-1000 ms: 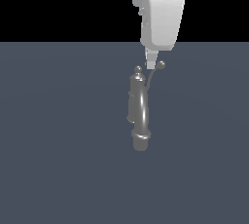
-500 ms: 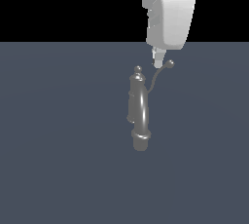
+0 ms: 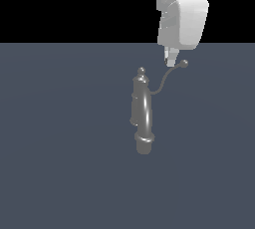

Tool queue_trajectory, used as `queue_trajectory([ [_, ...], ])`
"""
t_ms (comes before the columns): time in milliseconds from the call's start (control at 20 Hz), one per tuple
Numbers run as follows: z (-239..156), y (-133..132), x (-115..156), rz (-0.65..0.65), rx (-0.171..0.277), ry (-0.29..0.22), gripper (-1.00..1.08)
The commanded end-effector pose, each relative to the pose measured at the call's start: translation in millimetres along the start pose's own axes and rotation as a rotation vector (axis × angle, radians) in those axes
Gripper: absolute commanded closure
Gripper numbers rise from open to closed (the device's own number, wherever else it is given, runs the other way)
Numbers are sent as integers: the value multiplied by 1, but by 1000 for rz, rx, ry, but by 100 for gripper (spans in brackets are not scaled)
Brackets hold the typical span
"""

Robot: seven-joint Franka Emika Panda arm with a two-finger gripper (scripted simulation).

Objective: Turn on the faucet by rotating a designated handle.

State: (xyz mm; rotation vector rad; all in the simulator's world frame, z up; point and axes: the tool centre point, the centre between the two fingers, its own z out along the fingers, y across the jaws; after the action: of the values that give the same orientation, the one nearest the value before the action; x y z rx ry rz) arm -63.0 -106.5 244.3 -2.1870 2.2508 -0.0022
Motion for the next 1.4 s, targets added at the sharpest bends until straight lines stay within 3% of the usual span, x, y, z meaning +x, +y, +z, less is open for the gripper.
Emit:
queue_trajectory([
  [0,1,-3,25,32,-2,2,108],
  [400,2,-22,51,40,-3,2,108],
  [450,2,-22,51,40,-3,2,108],
  [500,0,-27,19,-11,0,-3,108],
  [1350,1,-77,35,16,-2,-1,108],
])
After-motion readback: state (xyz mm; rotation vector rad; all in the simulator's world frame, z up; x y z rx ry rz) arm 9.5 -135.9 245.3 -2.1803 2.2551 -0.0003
